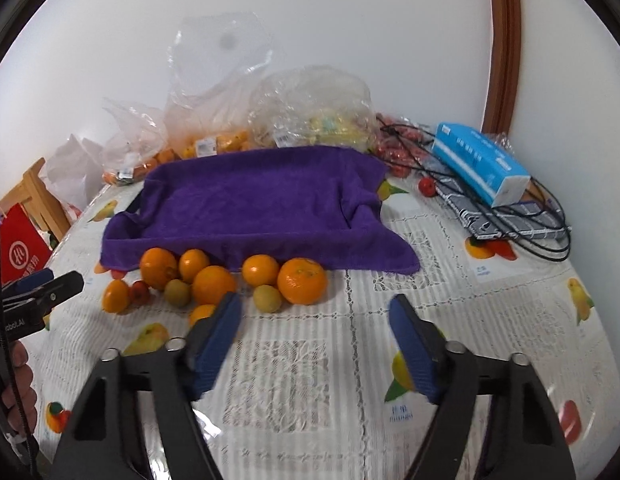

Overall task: Organize fruits
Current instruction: 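Move right tool to the large mandarin while left tool approaches the oval kumquat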

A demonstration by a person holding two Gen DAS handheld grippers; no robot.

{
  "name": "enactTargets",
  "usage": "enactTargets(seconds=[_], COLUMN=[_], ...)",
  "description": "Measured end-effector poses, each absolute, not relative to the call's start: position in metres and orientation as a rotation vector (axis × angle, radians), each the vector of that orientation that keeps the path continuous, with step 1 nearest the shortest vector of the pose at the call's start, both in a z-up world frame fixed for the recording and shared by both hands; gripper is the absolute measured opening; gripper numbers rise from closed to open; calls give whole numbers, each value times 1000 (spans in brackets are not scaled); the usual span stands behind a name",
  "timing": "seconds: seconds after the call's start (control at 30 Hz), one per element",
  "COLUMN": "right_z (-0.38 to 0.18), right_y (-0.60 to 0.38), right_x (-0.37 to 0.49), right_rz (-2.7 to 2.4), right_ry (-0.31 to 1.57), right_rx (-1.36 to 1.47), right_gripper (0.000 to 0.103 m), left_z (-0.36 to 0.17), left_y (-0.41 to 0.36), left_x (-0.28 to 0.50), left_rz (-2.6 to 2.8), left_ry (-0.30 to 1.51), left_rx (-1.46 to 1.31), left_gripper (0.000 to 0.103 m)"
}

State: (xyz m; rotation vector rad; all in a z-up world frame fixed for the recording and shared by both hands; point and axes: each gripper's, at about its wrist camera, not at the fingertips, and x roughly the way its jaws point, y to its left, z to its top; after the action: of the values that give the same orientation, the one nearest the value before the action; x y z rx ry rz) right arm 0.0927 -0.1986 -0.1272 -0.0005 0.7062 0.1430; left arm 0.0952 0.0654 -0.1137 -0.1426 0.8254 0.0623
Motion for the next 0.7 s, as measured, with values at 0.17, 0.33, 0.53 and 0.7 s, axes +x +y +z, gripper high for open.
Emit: enactTargets(seconds=[0.17,0.33,0.53,0.7], right_z=[-141,-152,-168,-179], right_y=[-196,-190,-186,-186], right_x=[120,142,165,178], right_rz=[167,201,215,225], right_ry=[733,758,814,864], right_rx=[-1,9,18,41], right_gripper=[66,61,56,56], left_z=[-125,-133,-145,-149], left_y=[72,76,76,76], left_x=[105,113,122,127], left_rz=[71,56,49,29], left_ry=[835,839,857,866], left_rx=[-146,-164,-159,-170], left_gripper=[95,95,95,95])
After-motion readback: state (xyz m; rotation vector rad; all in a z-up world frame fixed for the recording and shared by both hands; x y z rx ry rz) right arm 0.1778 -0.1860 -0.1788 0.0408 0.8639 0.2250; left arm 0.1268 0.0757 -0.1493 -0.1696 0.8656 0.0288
